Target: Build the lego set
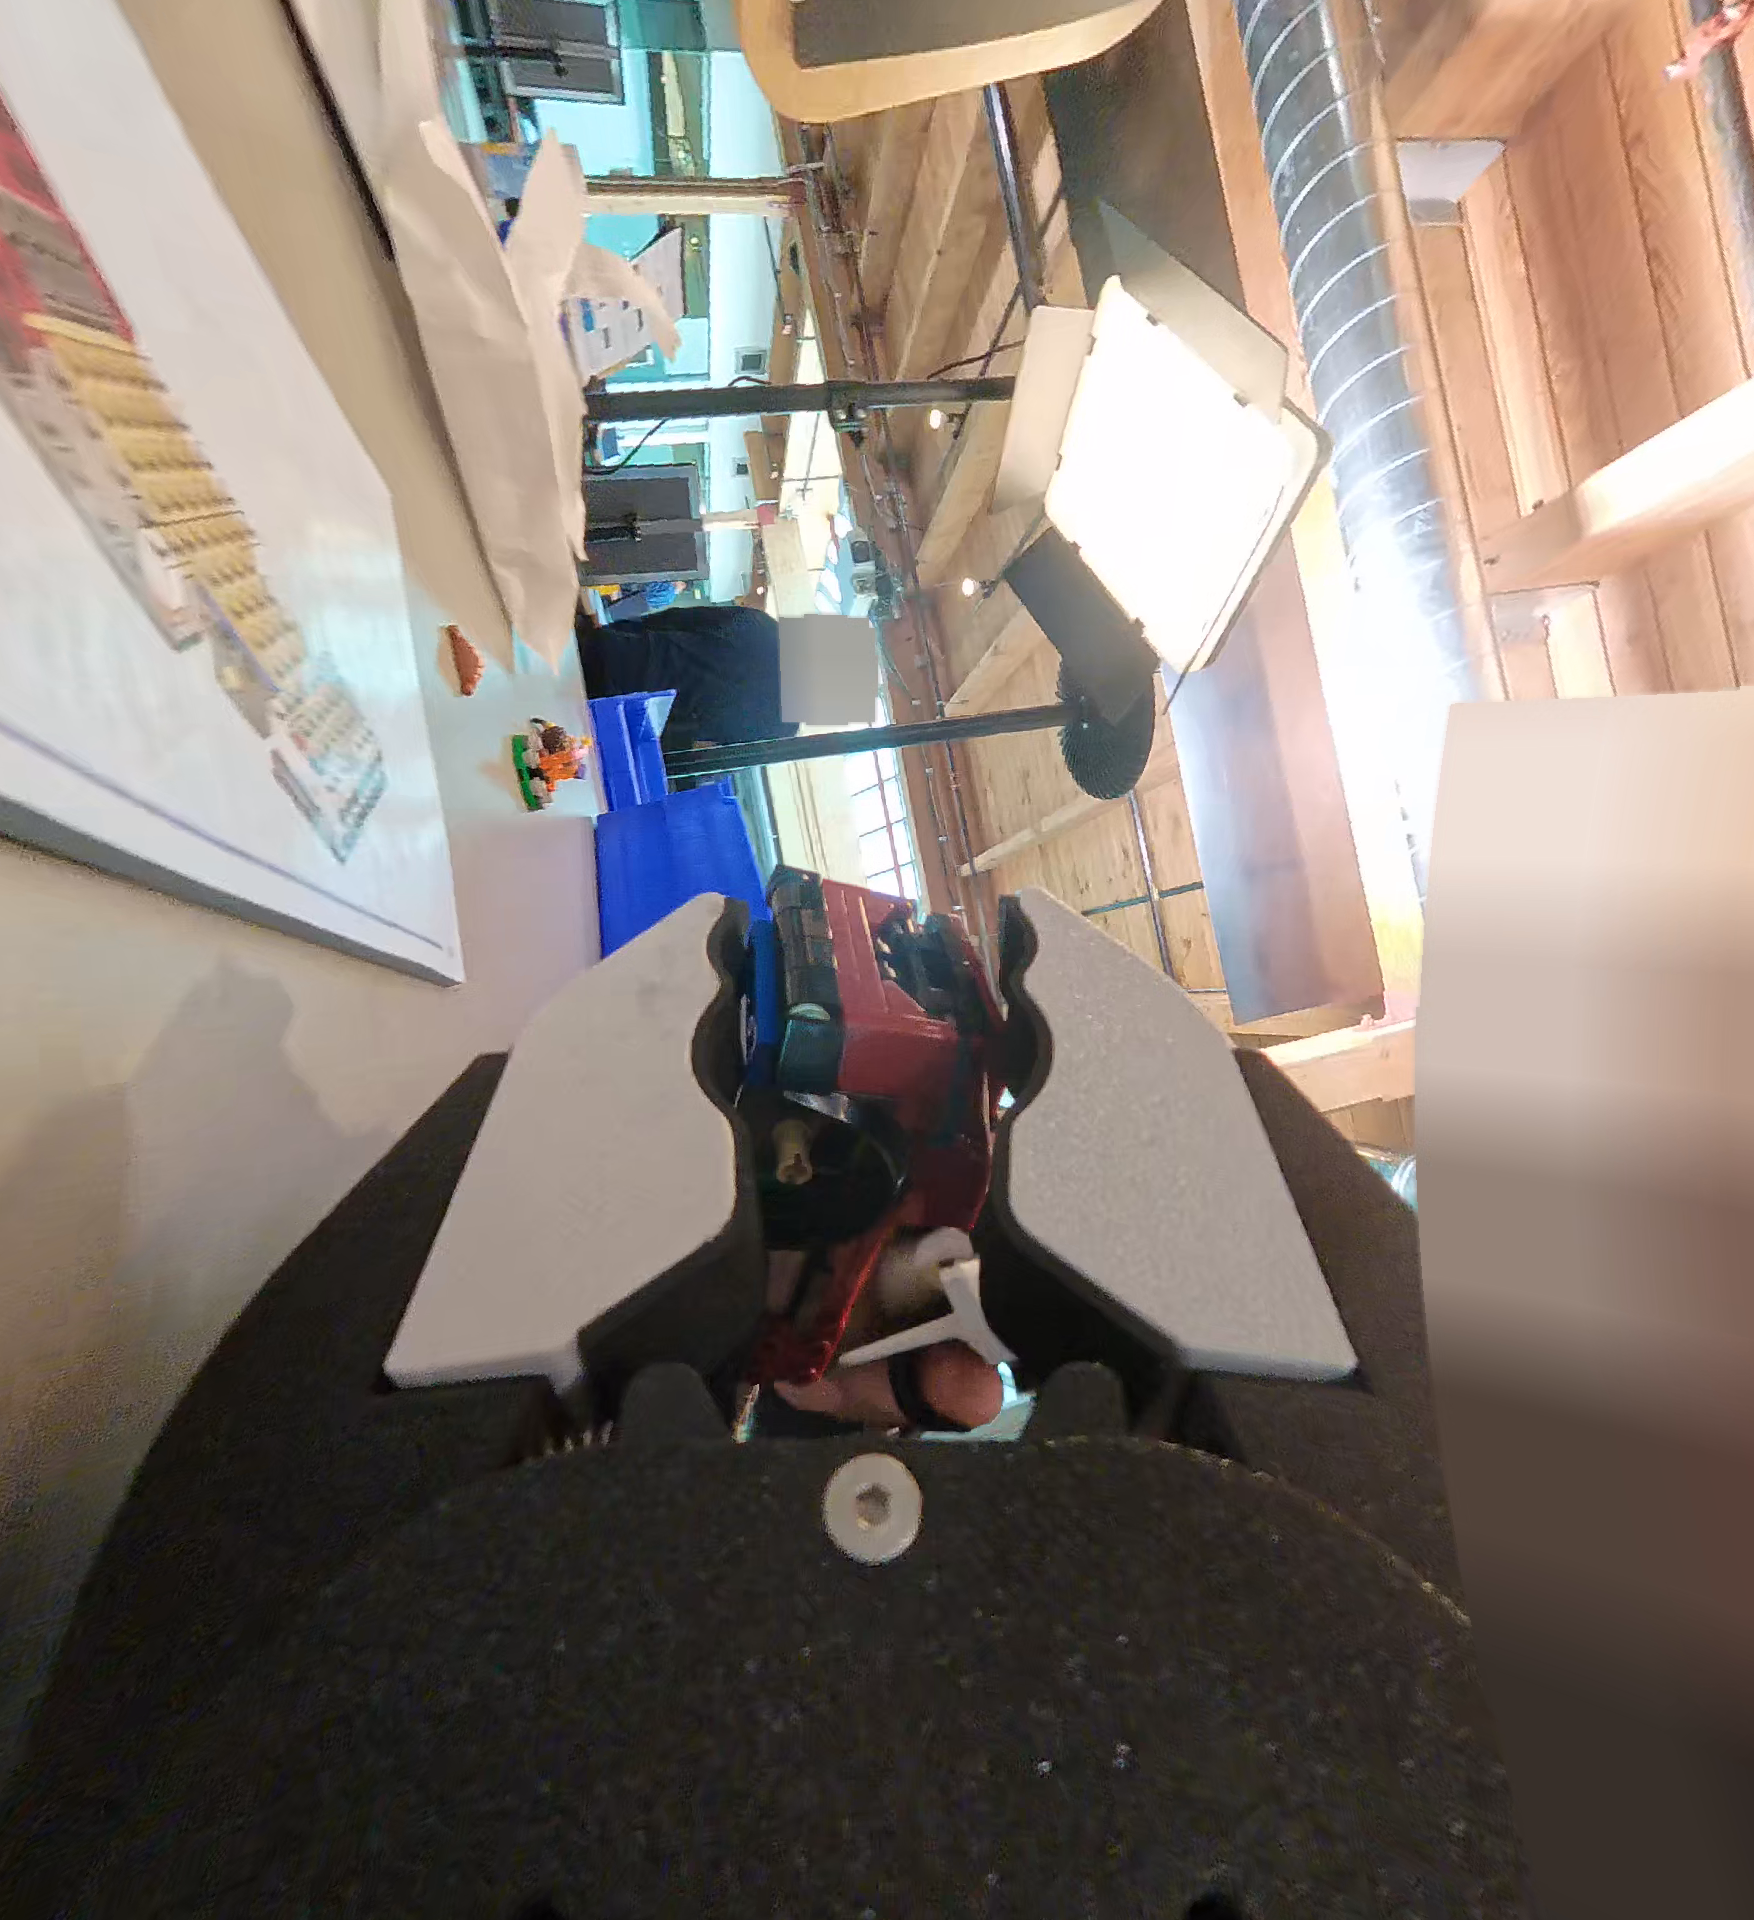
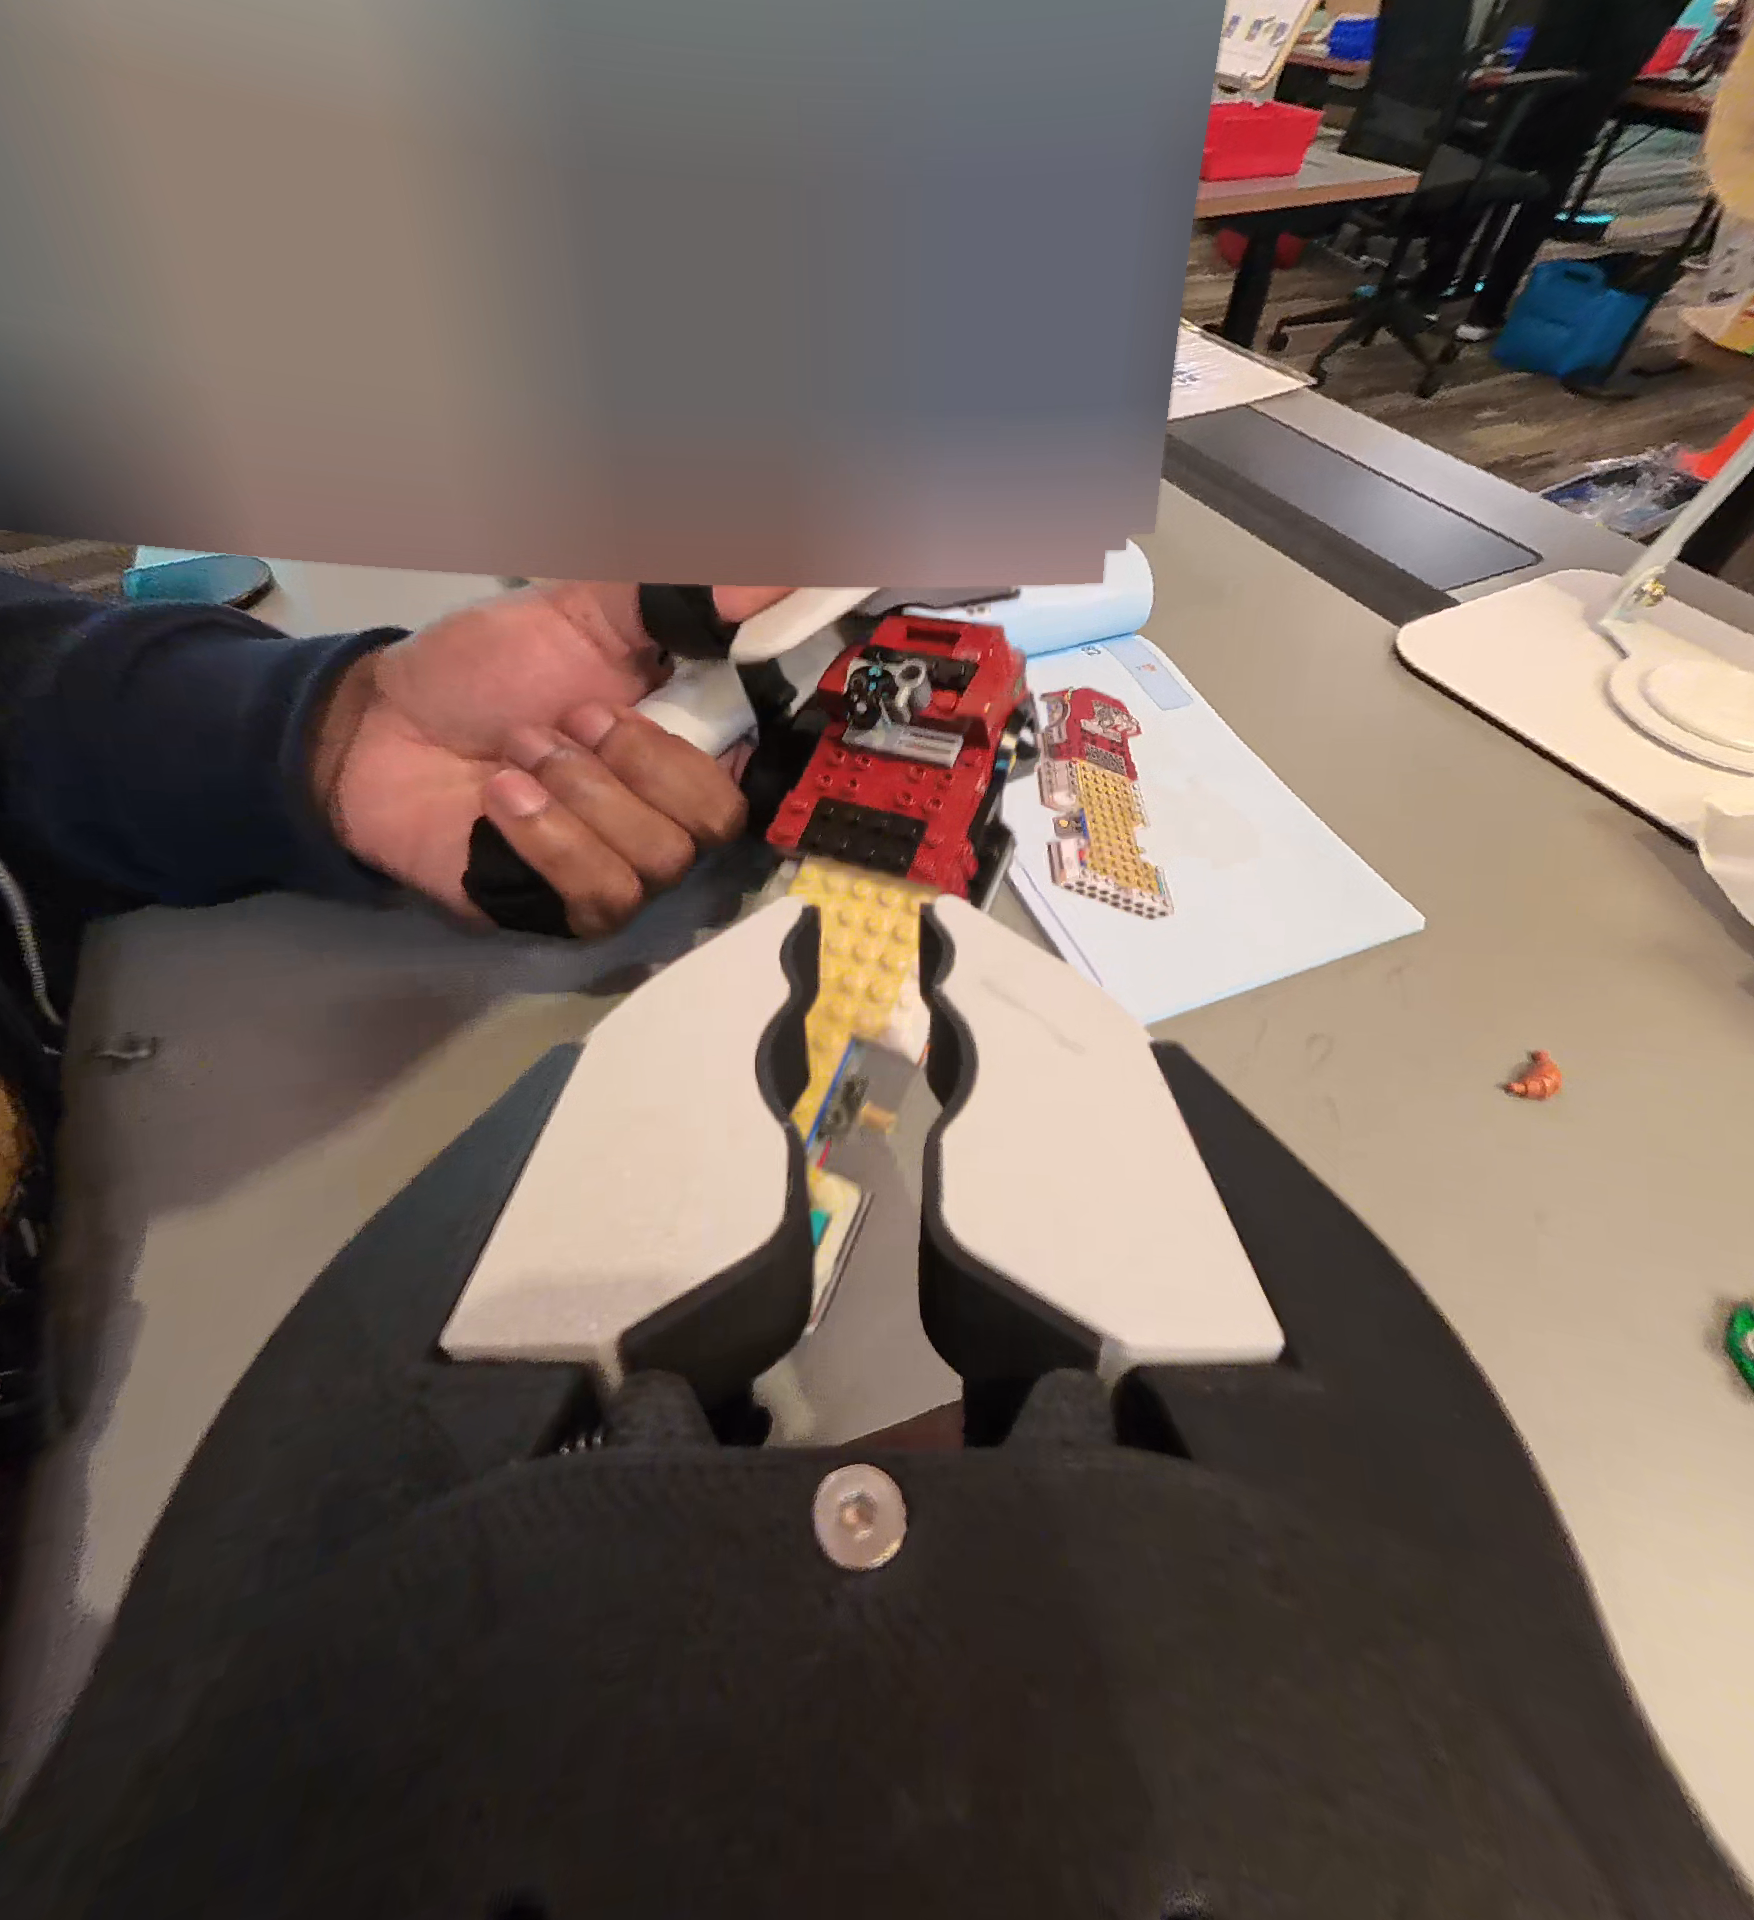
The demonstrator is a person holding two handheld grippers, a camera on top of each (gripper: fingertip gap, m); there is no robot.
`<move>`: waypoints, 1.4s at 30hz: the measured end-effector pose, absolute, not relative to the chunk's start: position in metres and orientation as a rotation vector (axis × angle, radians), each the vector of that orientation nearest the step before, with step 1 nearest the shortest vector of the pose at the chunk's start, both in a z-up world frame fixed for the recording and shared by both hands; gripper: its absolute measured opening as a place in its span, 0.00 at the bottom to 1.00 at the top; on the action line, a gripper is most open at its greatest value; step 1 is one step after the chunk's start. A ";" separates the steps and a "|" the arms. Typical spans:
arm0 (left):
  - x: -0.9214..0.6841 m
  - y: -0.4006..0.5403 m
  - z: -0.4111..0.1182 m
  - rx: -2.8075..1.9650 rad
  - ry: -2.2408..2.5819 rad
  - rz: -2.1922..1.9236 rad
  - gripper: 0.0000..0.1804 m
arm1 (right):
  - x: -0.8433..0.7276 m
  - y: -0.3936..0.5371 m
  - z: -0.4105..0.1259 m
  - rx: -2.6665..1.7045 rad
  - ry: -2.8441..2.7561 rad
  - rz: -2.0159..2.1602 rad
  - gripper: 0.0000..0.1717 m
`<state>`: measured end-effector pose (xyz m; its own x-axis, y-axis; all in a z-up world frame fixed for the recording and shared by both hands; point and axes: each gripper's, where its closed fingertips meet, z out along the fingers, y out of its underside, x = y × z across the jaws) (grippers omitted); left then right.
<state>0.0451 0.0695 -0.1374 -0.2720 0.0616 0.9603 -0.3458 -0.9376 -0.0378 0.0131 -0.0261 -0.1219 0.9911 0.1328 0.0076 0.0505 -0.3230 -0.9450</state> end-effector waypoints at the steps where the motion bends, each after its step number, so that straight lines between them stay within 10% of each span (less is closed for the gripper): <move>1: 0.044 0.069 -0.133 1.691 -0.346 2.310 0.26 | 0.010 -0.031 -0.122 -1.905 -0.123 0.078 0.10; 42: -0.026 0.116 -0.104 1.704 -0.286 2.583 0.25 | -0.225 -0.034 -0.214 -2.071 -1.057 0.069 0.13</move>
<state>-0.0255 0.1156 -0.1039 -0.3983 -0.0728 0.9144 -0.1292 -0.9825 -0.1344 -0.2255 -0.0336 -0.2141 0.6502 0.7037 0.2865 0.6605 -0.3371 -0.6709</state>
